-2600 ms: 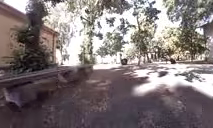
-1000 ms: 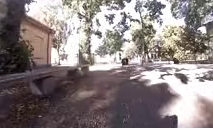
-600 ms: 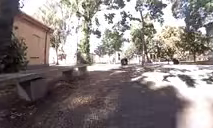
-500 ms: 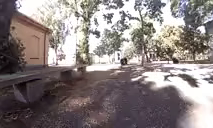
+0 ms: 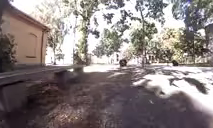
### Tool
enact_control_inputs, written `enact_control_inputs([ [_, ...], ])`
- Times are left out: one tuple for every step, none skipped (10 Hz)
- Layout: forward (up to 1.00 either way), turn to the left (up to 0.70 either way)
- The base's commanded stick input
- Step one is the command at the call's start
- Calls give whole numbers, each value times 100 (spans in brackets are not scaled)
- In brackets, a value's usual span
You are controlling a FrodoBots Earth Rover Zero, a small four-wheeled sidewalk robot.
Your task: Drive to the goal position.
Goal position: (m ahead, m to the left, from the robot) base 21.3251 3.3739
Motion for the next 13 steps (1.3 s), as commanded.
enact_control_inputs([
  [70,0],
  [70,0],
  [70,0],
  [70,0],
  [70,0],
  [70,0],
  [70,0],
  [70,0],
  [70,0],
  [70,0],
  [70,0],
  [70,0],
  [70,0],
])
